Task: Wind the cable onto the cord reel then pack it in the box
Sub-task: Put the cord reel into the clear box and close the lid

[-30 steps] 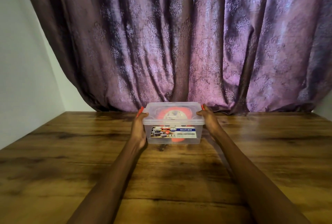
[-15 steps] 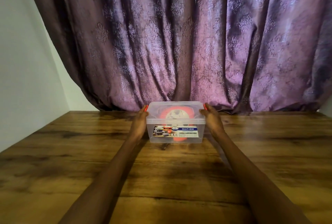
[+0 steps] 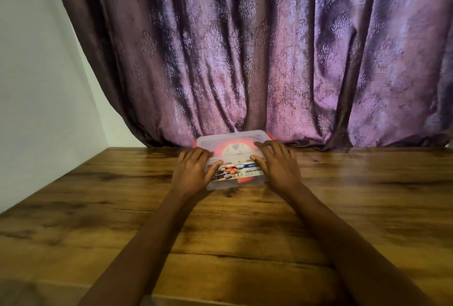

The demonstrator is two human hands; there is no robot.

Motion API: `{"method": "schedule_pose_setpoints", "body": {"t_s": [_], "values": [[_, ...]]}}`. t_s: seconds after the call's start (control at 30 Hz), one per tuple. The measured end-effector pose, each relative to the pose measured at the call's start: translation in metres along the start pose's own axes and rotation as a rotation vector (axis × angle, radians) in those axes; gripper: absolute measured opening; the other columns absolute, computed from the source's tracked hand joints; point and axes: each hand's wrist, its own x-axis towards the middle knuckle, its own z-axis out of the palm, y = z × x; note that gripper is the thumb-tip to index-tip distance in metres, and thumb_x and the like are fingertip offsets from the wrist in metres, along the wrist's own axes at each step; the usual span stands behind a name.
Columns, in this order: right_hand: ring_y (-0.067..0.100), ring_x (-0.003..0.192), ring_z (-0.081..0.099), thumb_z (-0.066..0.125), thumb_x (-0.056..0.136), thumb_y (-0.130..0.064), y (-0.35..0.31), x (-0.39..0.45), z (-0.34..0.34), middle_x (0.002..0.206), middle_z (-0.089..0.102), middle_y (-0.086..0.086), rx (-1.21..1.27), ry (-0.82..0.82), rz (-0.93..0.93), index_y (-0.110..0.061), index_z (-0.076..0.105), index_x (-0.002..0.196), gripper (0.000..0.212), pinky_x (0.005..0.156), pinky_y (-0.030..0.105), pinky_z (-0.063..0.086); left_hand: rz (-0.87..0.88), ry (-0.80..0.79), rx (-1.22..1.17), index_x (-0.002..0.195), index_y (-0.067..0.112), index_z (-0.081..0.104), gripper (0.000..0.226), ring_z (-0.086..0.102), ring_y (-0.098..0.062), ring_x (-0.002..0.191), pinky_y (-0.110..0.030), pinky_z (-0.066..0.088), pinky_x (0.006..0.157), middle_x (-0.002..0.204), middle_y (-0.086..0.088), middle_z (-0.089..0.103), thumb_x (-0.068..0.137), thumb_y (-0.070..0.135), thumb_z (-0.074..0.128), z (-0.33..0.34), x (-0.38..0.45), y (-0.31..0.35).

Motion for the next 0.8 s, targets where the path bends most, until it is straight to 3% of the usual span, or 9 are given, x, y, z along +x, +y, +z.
{"method": "schedule_pose_setpoints", "body": {"t_s": [0.1, 0.2, 0.33, 0.53, 0.8], "values": [[0.028, 0.13, 0.044, 0.041, 0.101, -0.051, -0.028, 0.01, 0.017, 0.144, 0.048, 0.007, 0.098, -0.012, 0.064, -0.029, 0.047, 0.147, 0.052, 0.103, 0.043, 0.039, -0.019, 0.067, -0.008, 0.103, 0.007, 0.07, 0.04, 0.065, -0.029, 0.105, -0.042, 0.046, 0.097, 0.105, -0.009, 0.071, 0.096, 0.044, 0.057, -0.003, -0.01, -0.008], [0.032, 0.123, 0.05, 0.046, 0.102, -0.043, -0.064, 0.028, 0.031, 0.14, 0.05, 0.012, 0.218, -0.026, 0.038, -0.023, 0.051, 0.145, 0.047, 0.101, 0.041, 0.044, -0.104, 0.076, -0.023, 0.103, 0.006, 0.067, 0.04, 0.064, -0.032, 0.096, -0.041, 0.049, 0.09, 0.101, -0.012, 0.069, 0.095, 0.043, 0.057, -0.015, -0.028, -0.03], [0.031, 0.138, 0.043, 0.04, 0.105, -0.036, -0.121, 0.053, 0.057, 0.151, 0.045, 0.014, 0.307, -0.118, -0.041, -0.015, 0.044, 0.149, 0.049, 0.112, 0.041, 0.037, -0.105, 0.036, 0.124, 0.113, 0.014, 0.059, 0.04, 0.059, -0.028, 0.098, -0.038, 0.043, 0.091, 0.108, -0.01, 0.066, 0.098, 0.048, 0.045, -0.041, -0.058, -0.071], [0.024, 0.15, 0.025, 0.028, 0.107, -0.041, -0.211, 0.071, 0.092, 0.165, 0.021, 0.006, 0.451, -0.274, -0.166, -0.019, 0.02, 0.158, 0.056, 0.12, 0.04, 0.022, -0.204, 0.0, 0.284, 0.111, 0.004, 0.069, 0.036, 0.066, -0.033, 0.098, -0.043, 0.05, 0.089, 0.109, -0.016, 0.071, 0.1, 0.034, 0.053, -0.079, -0.091, -0.133], [0.023, 0.154, 0.011, 0.019, 0.106, -0.051, -0.322, 0.106, 0.119, 0.168, -0.002, 0.004, 0.497, -0.479, -0.307, -0.017, 0.0, 0.16, 0.066, 0.124, 0.04, 0.013, -0.324, -0.051, 0.477, 0.111, 0.008, 0.07, 0.033, 0.066, -0.03, 0.098, -0.04, 0.049, 0.087, 0.108, -0.012, 0.073, 0.098, 0.034, 0.056, -0.123, -0.124, -0.205]]}}
